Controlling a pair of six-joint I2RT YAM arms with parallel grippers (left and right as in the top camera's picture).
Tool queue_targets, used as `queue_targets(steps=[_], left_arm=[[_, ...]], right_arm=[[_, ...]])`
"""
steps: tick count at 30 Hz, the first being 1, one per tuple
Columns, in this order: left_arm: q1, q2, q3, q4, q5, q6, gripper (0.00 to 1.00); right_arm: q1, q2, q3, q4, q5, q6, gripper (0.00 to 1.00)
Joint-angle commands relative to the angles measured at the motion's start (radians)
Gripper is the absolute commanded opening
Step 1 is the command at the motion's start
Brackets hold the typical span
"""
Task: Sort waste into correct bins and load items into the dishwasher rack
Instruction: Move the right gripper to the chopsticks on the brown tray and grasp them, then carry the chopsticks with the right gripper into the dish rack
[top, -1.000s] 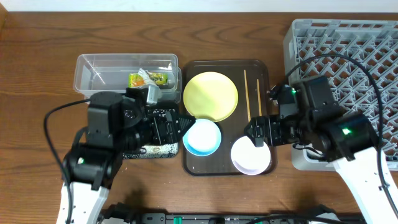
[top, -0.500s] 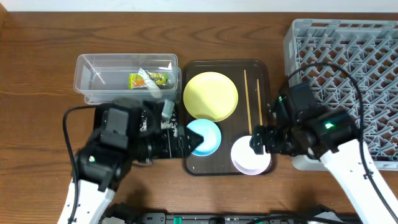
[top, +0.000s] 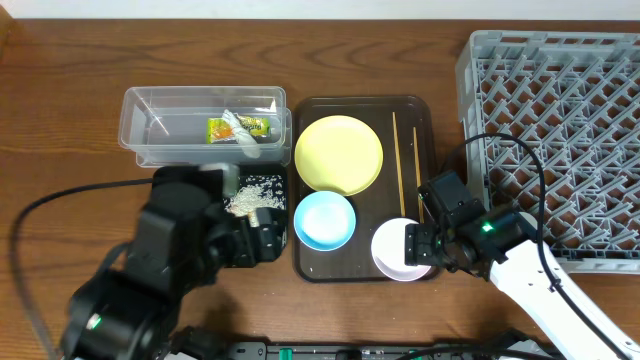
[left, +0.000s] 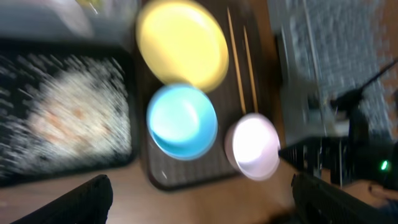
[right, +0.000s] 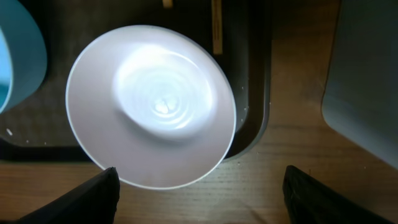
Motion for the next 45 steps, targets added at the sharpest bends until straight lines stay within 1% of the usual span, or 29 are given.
queue_targets(steps=[1,4,5,6,8,11,15,19,23,26,33,36,40,42,45], left_arm=[[-0.005,-0.037,0.032,-0.010,-0.153,0.006,0.94],[-0.005,-0.054,0.032,-0.018,-0.153,0.005,0.94],[-0.005,-0.056,0.032,-0.023,-0.153,0.005,0.94],[-0.005,-0.057,0.032,-0.029,-0.153,0.005,0.94],[-0.005,-0.056,0.031,-0.034,-0.153,0.005,0.94],[-0.005,-0.055,0.031,-0.037,-0.153,0.006,0.94],[-0.005,-0.055,0.031,-0.036,-0.154,0.006,0.94],[-0.005,-0.055,0.031,-0.036,-0.154,0.006,0.94],[-0.005,-0.055,0.031,-0.036,-0.154,0.005,0.94],[-0.005,-0.055,0.031,-0.036,-0.154,0.005,0.94],[-0.005,-0.055,0.031,-0.036,-0.154,0.005,0.94],[-0.005,-0.055,0.031,-0.036,-0.154,0.005,0.94],[-0.005,-0.055,0.031,-0.036,-0.154,0.006,0.94],[-0.005,-0.055,0.031,-0.036,-0.154,0.005,0.94],[-0.005,-0.055,0.031,-0.036,-0.154,0.005,0.94]], right_arm=[[0.006,-0.008,-0.005,0.027,0.001,0.027,0.82],[0.006,-0.007,-0.005,0.054,-0.026,0.027,0.78],[0.006,-0.008,-0.005,0.064,-0.026,0.026,0.79],[0.006,-0.008,-0.005,0.076,-0.031,0.008,0.83],[0.006,-0.007,-0.005,0.105,-0.051,-0.029,0.86],[0.006,-0.007,0.000,0.134,-0.081,-0.052,0.87],[-0.021,0.018,0.051,0.121,-0.083,-0.101,0.86],[-0.076,0.096,0.147,0.110,-0.082,-0.150,0.76],[-0.103,0.211,0.208,0.177,-0.028,-0.167,0.73],[-0.103,0.299,0.215,0.251,-0.010,-0.167,0.73],[-0.103,0.475,0.215,0.385,0.089,-0.163,0.66],[-0.103,0.535,0.215,0.418,0.105,-0.163,0.65],[-0.103,0.591,0.215,0.441,0.109,-0.163,0.60],[-0.103,0.616,0.215,0.455,0.109,-0.162,0.53],[-0.103,0.642,0.215,0.471,0.109,-0.146,0.49]])
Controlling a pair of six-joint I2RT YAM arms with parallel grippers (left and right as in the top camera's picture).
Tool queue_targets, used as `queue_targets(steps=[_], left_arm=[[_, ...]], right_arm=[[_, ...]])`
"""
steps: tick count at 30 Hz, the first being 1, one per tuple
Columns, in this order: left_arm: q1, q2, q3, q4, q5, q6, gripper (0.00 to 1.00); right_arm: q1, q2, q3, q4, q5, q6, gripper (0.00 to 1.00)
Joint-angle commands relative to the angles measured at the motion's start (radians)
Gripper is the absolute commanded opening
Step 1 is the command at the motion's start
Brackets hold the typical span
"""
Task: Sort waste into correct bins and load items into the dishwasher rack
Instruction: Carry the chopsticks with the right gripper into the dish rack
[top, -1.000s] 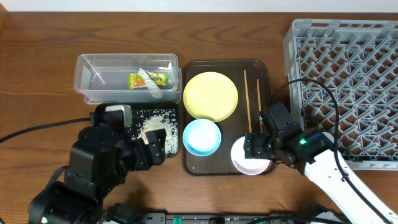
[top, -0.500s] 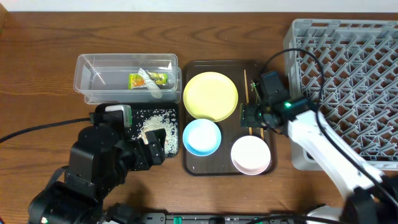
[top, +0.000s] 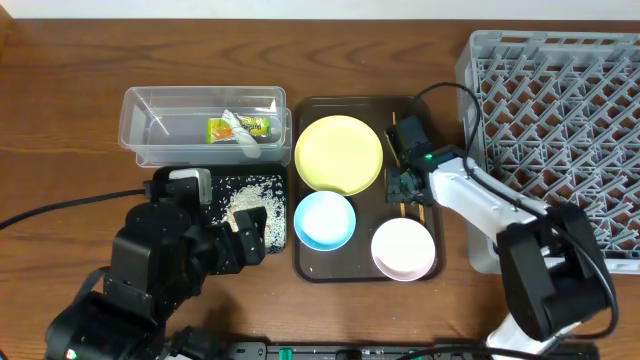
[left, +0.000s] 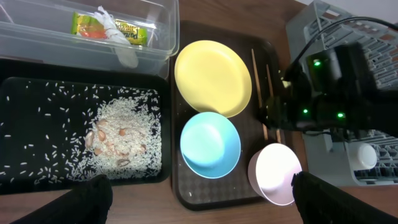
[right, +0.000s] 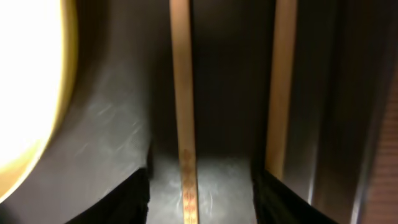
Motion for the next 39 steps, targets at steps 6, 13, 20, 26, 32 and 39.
queue_targets(steps=[6,13,20,26,32,39], left_arm=[[-0.005,0.000,0.009,-0.002,-0.020,0.006,0.94],[-0.005,0.000,0.009,-0.002,-0.020,0.006,0.94],[-0.005,0.000,0.009,-0.002,-0.020,0.006,0.94],[-0.005,0.000,0.009,-0.002,-0.019,0.006,0.94],[-0.005,0.000,0.009,-0.002,-0.020,0.006,0.94],[-0.005,0.000,0.009,-0.002,-0.020,0.006,0.94]], right_arm=[[-0.012,0.035,0.008,0.030,0.022,0.018,0.30],[-0.012,0.025,0.009,0.027,0.021,0.017,0.01],[-0.017,-0.103,0.052,-0.043,0.021,0.007,0.01],[-0.059,-0.285,0.086,-0.133,0.021,-0.013,0.01],[-0.161,-0.455,0.093,-0.227,0.025,-0.080,0.01],[-0.346,-0.540,0.093,-0.233,0.034,-0.194,0.01]])
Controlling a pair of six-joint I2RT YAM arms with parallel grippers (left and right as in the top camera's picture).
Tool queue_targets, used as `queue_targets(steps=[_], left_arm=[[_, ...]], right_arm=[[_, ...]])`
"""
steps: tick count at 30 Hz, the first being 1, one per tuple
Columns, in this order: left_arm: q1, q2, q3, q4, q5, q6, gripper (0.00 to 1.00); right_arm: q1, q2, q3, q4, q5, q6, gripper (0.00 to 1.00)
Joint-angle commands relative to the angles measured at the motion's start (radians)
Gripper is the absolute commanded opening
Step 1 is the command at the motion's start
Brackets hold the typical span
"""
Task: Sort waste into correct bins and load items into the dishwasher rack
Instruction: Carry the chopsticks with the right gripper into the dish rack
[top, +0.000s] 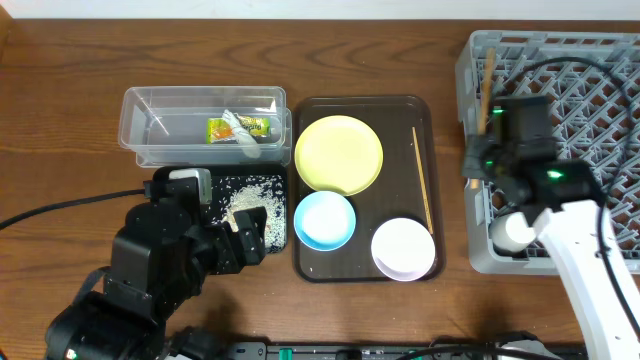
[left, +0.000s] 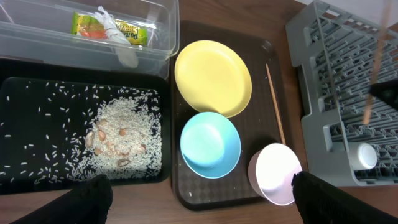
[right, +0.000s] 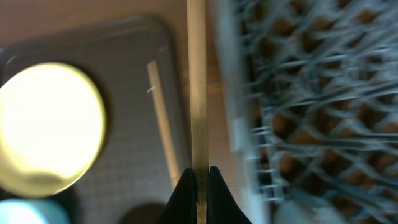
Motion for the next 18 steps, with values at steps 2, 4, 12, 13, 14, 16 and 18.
queue_targets(steps=[2,4,12,13,14,16,18], left_arm=[[-0.005,0.000,0.008,-0.002,-0.019,0.006,0.95],[-0.005,0.000,0.008,-0.002,-0.019,0.006,0.94],[-0.005,0.000,0.008,-0.002,-0.019,0.006,0.94],[-0.005,0.000,0.008,-0.002,-0.019,0.006,0.94],[-0.005,0.000,0.008,-0.002,-0.019,0.006,0.94],[-0.005,0.000,0.008,-0.002,-0.019,0.006,0.94],[-0.005,0.000,0.008,-0.002,-0.019,0.006,0.94]], right_arm=[[-0.111,-0.003,0.009,0.016,0.037,-0.068,0.01],[-0.148,0.014,0.008,0.030,0.071,-0.084,0.01],[-0.170,0.163,0.008,0.108,0.077,-0.187,0.01],[-0.170,0.188,0.008,0.115,0.077,-0.192,0.01],[-0.170,0.212,0.009,0.121,0.078,-0.193,0.01],[-0.170,0.253,0.009,0.132,0.081,-0.211,0.01],[-0.170,0.283,0.009,0.143,0.085,-0.219,0.01]])
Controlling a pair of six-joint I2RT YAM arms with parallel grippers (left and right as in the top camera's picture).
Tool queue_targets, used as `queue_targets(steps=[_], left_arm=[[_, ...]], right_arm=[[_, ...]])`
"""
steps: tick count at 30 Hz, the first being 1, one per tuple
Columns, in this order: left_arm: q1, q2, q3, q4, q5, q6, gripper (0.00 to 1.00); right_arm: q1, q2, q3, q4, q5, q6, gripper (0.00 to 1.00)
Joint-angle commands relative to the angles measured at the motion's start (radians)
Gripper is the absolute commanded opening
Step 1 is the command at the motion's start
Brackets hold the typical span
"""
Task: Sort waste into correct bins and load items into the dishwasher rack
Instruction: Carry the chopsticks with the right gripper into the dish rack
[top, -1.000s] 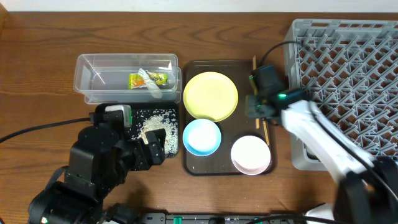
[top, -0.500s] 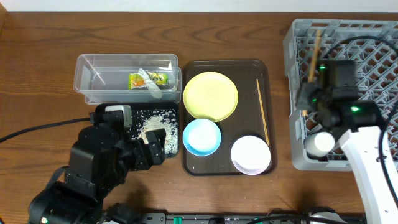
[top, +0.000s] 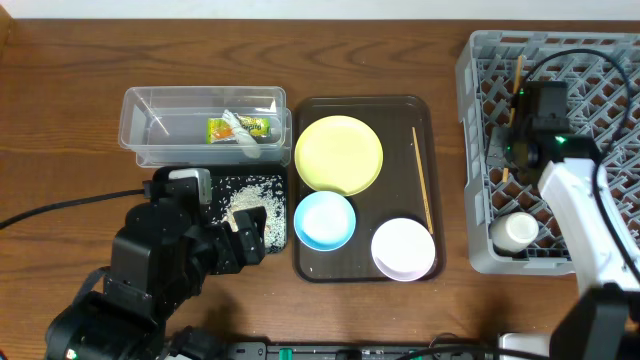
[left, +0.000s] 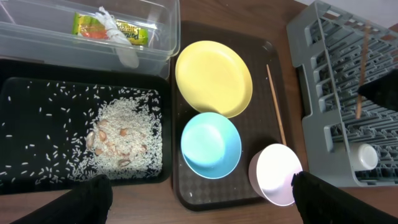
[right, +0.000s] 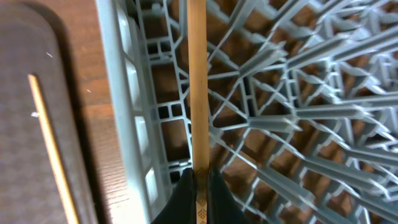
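My right gripper (right: 198, 180) is shut on a wooden chopstick (right: 197, 81), held over the left inner cells of the grey dishwasher rack (top: 580, 70); from overhead the chopstick (top: 512, 100) stands beside the gripper (top: 522, 140). A second chopstick (top: 422, 180) lies on the brown tray (top: 310, 265), with a yellow plate (top: 339, 153), a blue bowl (top: 324, 220) and a pale pink bowl (top: 403, 248). My left gripper (left: 200, 183) hangs open high above the tray's front, with nothing between its fingers.
A clear bin (top: 150, 125) at the left holds a green wrapper (top: 240, 127). In front of it a black tray (top: 275, 180) carries spilled rice. A white cup (top: 518, 230) stands in the rack's near left corner. A power strip runs along the table's front edge.
My right gripper, still shut on the chopstick, has moved from the rack's left wall to over the cells inside it. The left arm has not moved.
My right gripper was open over the pink bowl. Then it was open low over the two chopsticks on the tray. Then it was shut on one chopstick at the rack's left wall, the other left on the tray, and now holds it over the rack.
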Motion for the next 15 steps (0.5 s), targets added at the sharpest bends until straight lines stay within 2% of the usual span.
queue_targets(steps=[1,3,6,10,12,15], left_arm=[[-0.005,0.000,0.009,-0.002,-0.016,0.006,0.94],[-0.005,0.000,0.009,-0.002,-0.016,0.006,0.94],[-0.005,0.000,0.009,-0.002,-0.016,0.006,0.94],[-0.005,0.000,0.009,-0.002,-0.016,0.006,0.94],[-0.005,0.000,0.009,-0.002,-0.016,0.006,0.94],[-0.005,0.000,0.009,-0.002,-0.016,0.006,0.94]], right_arm=[[-0.001,0.039,0.009,0.013,0.019,-0.044,0.01],[0.000,0.046,0.009,0.017,-0.005,-0.075,0.05],[0.014,0.018,0.011,0.013,-0.011,-0.089,0.37],[0.068,-0.098,0.012,0.000,-0.080,-0.085,0.50],[0.104,-0.167,0.012,-0.016,-0.161,-0.080,0.49],[0.172,-0.250,0.012,-0.040,-0.261,-0.080,0.40]])
